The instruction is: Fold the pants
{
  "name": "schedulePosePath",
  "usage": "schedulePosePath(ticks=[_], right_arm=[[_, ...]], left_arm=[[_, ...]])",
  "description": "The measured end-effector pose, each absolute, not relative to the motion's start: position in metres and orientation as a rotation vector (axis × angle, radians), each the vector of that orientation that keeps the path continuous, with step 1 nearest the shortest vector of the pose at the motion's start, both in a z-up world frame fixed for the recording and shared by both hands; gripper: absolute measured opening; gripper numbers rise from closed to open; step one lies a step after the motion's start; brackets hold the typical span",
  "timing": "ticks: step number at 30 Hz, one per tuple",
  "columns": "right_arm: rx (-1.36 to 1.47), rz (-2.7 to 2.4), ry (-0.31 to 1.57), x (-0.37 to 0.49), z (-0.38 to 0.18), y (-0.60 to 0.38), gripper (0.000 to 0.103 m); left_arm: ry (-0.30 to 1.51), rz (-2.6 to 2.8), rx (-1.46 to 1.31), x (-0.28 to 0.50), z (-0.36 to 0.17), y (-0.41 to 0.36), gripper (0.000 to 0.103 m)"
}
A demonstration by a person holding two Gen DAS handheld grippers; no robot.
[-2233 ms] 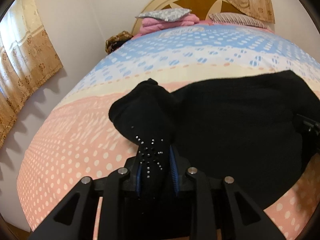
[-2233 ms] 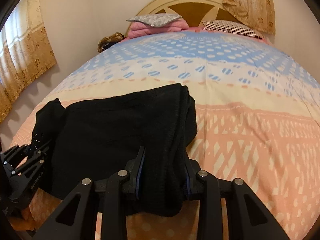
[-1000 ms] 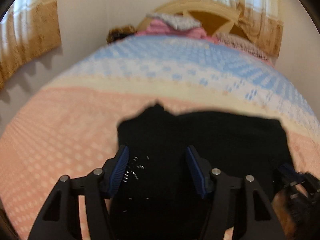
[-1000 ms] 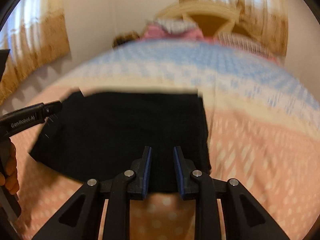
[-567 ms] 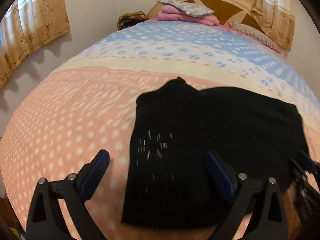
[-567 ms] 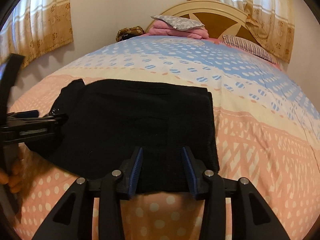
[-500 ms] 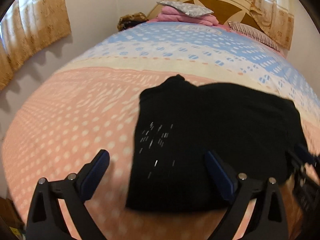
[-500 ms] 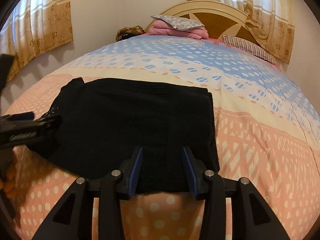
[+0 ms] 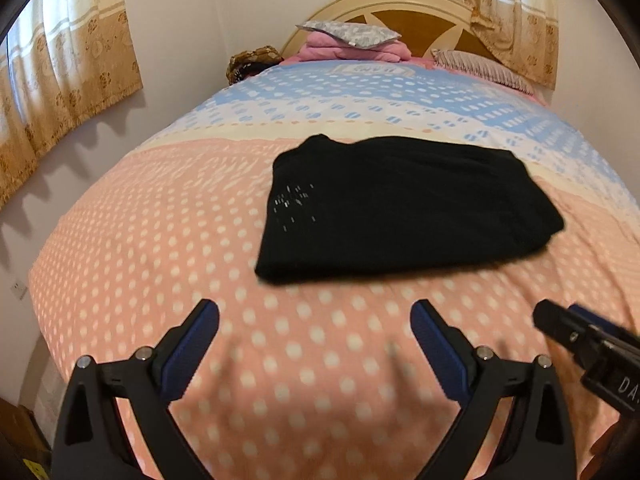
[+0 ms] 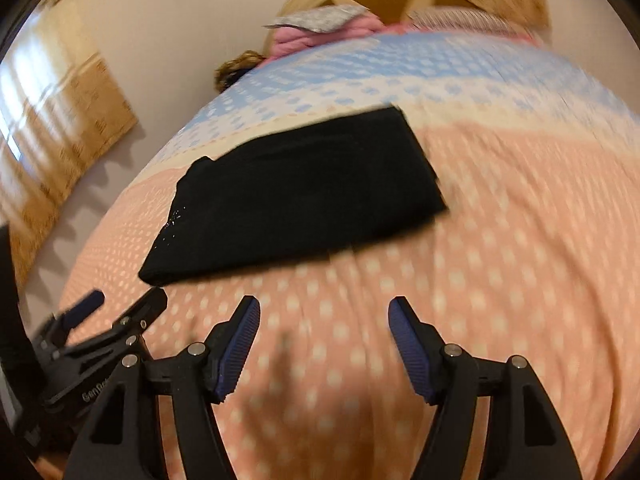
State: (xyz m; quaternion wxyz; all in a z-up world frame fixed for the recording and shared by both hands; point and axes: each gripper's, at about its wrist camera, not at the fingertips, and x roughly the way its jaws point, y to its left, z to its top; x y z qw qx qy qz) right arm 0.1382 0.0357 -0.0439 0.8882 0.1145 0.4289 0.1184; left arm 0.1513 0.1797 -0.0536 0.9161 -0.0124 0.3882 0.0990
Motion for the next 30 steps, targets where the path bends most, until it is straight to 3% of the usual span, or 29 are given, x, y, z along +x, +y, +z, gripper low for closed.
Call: schedulePosePath(ticks=[5, 15, 19, 30], right_arm=[[0.341, 0.243, 0.930, 0.104, -0.039, 0.029, 0.068], [0.233, 0.169, 0.599, 0.030, 0.027, 0.026, 0.069], [0.229, 0.165, 0.517, 0.017, 0.042, 0.021, 0.074], [0.246, 0.152, 0.498, 0.012, 0.046, 0.016, 0.074]], left_arm=[[0.751, 0.220, 0.014, 0.121, -0.046, 0.164, 0.099], [0.648, 0.217, 0.050, 0.086, -0.019, 0.150, 0.100], [0.625, 0.218, 0.032, 0.079, -0.015, 0.148, 0.100], [0.617, 0.215, 0.041, 0.077, -0.014, 0.144, 0.100]])
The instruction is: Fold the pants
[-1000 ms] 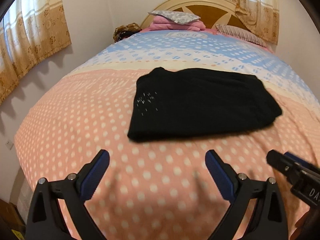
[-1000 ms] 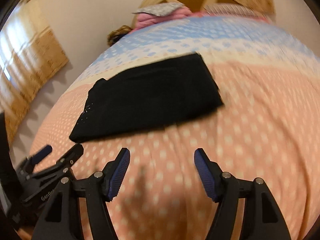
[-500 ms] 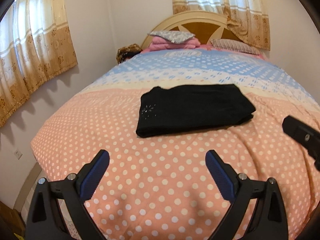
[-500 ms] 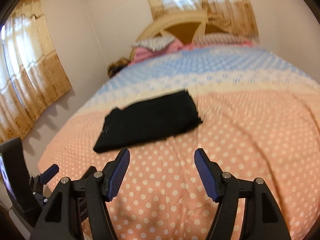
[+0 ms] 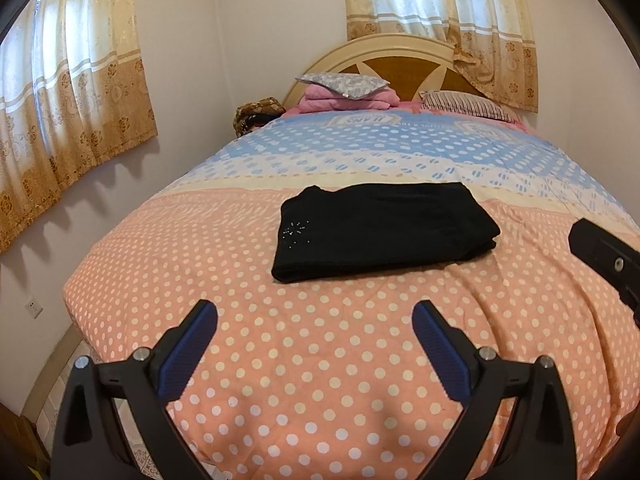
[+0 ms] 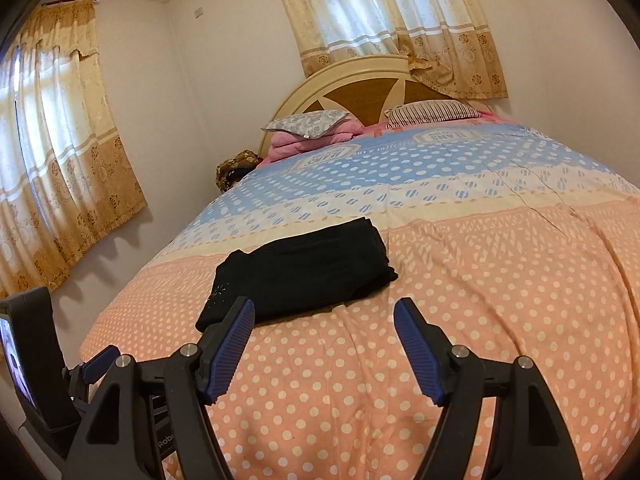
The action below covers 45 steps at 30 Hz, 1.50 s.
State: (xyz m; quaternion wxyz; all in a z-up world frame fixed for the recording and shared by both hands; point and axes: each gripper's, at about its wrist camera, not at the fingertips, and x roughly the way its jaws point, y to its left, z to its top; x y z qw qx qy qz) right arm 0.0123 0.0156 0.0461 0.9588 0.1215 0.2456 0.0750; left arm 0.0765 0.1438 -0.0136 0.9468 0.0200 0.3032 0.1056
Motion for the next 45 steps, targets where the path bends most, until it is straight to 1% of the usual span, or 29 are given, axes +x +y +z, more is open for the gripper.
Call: schedulePosePath(ticks=[45], right_arm=[[0.236, 0.148, 0.517, 0.0139, 0.0425, 0.0190, 0.074]], left_arm=[[0.628, 0.270, 0.030, 0.0776, -0.0114, 0.1379, 0.100]])
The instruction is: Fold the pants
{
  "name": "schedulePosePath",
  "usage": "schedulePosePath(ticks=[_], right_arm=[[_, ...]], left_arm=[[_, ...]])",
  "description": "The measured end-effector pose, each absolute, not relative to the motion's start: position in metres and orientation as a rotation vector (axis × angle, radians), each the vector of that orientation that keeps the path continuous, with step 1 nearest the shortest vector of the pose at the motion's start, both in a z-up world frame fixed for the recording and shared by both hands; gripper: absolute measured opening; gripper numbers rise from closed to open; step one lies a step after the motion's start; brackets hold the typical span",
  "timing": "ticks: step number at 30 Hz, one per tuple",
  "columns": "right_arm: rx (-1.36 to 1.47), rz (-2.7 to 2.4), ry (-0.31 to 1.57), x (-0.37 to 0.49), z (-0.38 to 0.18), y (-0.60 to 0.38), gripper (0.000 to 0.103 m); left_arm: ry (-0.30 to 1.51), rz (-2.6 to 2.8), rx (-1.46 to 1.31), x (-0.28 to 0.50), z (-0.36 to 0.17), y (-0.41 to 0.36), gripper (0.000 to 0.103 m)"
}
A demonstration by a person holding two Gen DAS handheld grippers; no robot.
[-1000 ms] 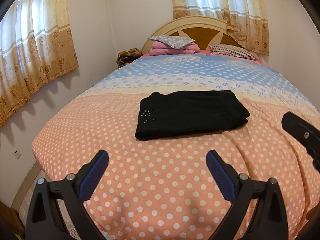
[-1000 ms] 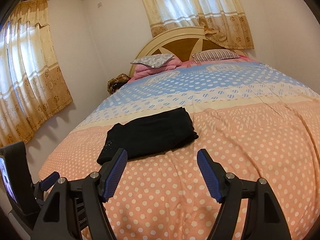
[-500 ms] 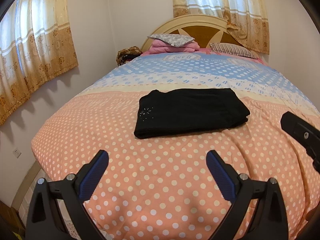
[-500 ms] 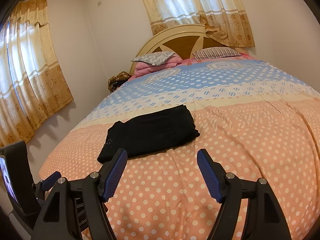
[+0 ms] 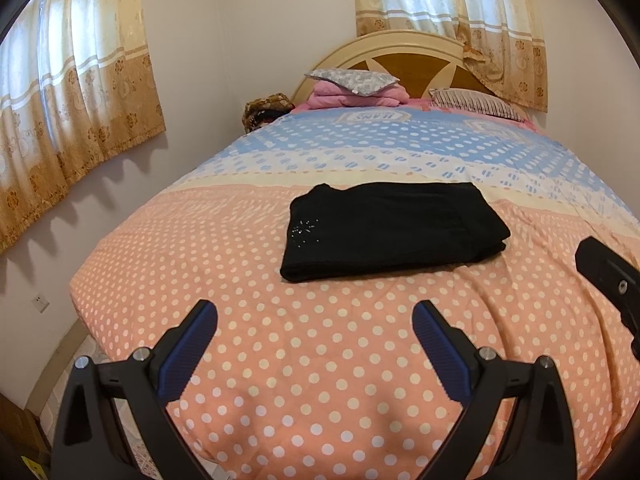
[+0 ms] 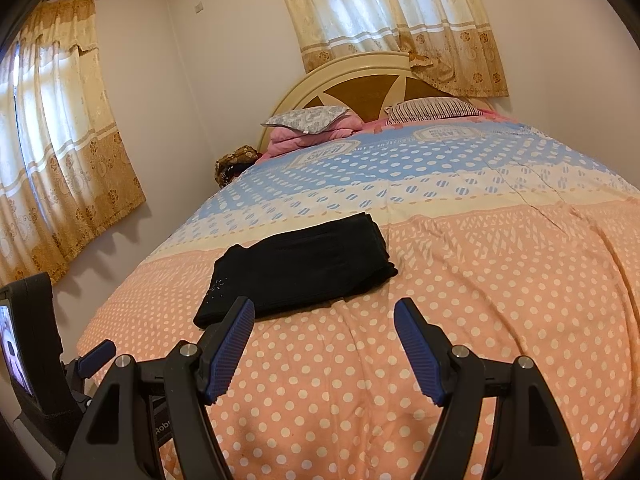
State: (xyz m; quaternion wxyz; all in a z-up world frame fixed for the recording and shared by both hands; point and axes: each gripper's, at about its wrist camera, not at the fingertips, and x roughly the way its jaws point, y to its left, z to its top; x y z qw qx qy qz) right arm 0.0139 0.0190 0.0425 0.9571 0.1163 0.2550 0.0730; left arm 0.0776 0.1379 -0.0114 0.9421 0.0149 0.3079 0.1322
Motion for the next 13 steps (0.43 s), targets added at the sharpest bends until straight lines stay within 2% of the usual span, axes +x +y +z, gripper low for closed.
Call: schedulePosePath(ticks=[13], right_arm=[[0.245, 0.140, 0.519, 0.0142, 0.0438, 0.0194, 0.074]], left_arm=[[0.613, 0.250, 0.035, 0.0760, -0.0089, 0.1330, 0.101]])
